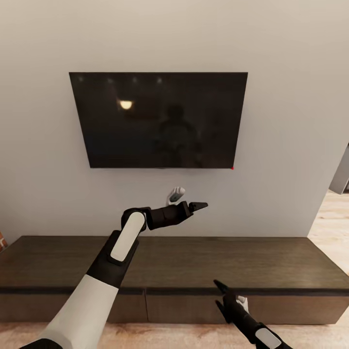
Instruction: Place each of the two pumpkins and all three candles from the living room inside a cabinet in the living room (use any cabinet), then make sure every cabinet is closed, and position the cauldron so it is next to a table in the living room.
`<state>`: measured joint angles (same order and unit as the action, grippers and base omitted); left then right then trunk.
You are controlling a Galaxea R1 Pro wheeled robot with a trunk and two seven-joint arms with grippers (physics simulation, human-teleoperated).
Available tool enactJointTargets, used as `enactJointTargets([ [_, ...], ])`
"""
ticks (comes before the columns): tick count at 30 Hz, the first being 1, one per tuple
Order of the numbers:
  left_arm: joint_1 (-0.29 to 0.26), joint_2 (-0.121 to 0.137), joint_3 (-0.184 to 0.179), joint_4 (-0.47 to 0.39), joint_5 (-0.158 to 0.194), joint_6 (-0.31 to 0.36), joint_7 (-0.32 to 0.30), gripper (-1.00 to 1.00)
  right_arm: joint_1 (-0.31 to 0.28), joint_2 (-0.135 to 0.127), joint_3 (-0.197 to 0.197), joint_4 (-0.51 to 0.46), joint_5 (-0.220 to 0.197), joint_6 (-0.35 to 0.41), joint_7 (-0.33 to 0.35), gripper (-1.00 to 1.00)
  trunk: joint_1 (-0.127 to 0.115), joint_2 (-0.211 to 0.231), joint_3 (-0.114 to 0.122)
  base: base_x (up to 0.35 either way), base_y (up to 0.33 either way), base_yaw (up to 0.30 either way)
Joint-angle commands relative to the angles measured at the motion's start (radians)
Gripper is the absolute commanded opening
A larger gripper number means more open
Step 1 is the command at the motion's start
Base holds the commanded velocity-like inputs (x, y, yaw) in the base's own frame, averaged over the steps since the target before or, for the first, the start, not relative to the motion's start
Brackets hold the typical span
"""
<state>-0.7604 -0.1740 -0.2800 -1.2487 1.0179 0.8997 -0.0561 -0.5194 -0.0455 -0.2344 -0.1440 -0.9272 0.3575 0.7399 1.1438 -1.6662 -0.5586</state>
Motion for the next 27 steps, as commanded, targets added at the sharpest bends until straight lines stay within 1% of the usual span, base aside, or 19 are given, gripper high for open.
enactJointTargets([
  [1, -0.001, 0.000, 0.001, 0.000, -0.005, 0.003, -0.005, 1.00, -0.001, 0.000, -0.006, 0.000, -0.007, 0.009, 0.018, 1.00, 0.004, -0.008, -0.004, 0.000, 0.000, 0.000],
  [3, -0.002, 0.000, 0.001, 0.003, -0.002, 0.003, -0.004, 1.00, -0.001, 0.001, -0.006, 0.001, -0.012, 0.008, 0.042, 1.00, 0.012, -0.022, -0.011, 0.000, 0.000, 0.000],
  [5, -0.002, 0.000, 0.001, 0.006, 0.011, 0.002, -0.004, 1.00, -0.001, 0.002, -0.006, 0.001, -0.013, 0.004, 0.053, 1.00, 0.019, -0.036, -0.017, 0.000, 0.000, 0.000],
  [10, -0.002, 0.000, 0.001, 0.010, 0.066, 0.002, -0.004, 1.00, -0.001, 0.003, -0.003, 0.001, -0.014, -0.002, 0.068, 1.00, 0.038, -0.071, -0.032, 0.000, 0.000, 0.000],
  [11, -0.002, 0.000, 0.001, 0.010, 0.073, 0.002, -0.004, 1.00, -0.001, 0.003, -0.003, 0.001, -0.014, -0.002, 0.071, 1.00, 0.042, -0.078, -0.036, 0.000, 0.000, 0.000],
  [12, -0.002, 0.000, 0.001, 0.010, 0.090, 0.002, -0.005, 1.00, -0.001, 0.004, -0.002, 0.001, -0.014, -0.003, 0.090, 1.00, 0.046, -0.085, -0.039, 0.000, 0.000, 0.000],
  [14, -0.002, 0.002, 0.001, 0.011, 0.111, 0.003, -0.009, 1.00, -0.001, 0.004, -0.002, 0.001, -0.012, -0.005, 0.138, 1.00, 0.054, -0.099, -0.045, 0.000, 0.000, 0.000],
  [19, -0.002, 0.002, 0.001, 0.011, 0.123, 0.003, -0.011, 1.00, -0.001, 0.003, -0.002, 0.001, -0.010, -0.007, 0.167, 1.00, 0.073, -0.134, -0.061, 0.000, 0.000, 0.000],
  [24, -0.002, 0.002, 0.001, 0.011, 0.126, 0.004, -0.013, 1.00, -0.001, 0.003, 0.002, 0.001, -0.009, -0.008, 0.173, 1.00, 0.092, -0.169, -0.076, 0.000, 0.000, 0.000],
  [27, -0.002, 0.002, 0.000, 0.011, 0.143, 0.004, -0.012, 1.00, -0.001, 0.003, 0.004, 0.001, -0.009, -0.008, 0.174, 1.00, 0.104, -0.190, -0.086, 0.000, 0.000, 0.000],
])
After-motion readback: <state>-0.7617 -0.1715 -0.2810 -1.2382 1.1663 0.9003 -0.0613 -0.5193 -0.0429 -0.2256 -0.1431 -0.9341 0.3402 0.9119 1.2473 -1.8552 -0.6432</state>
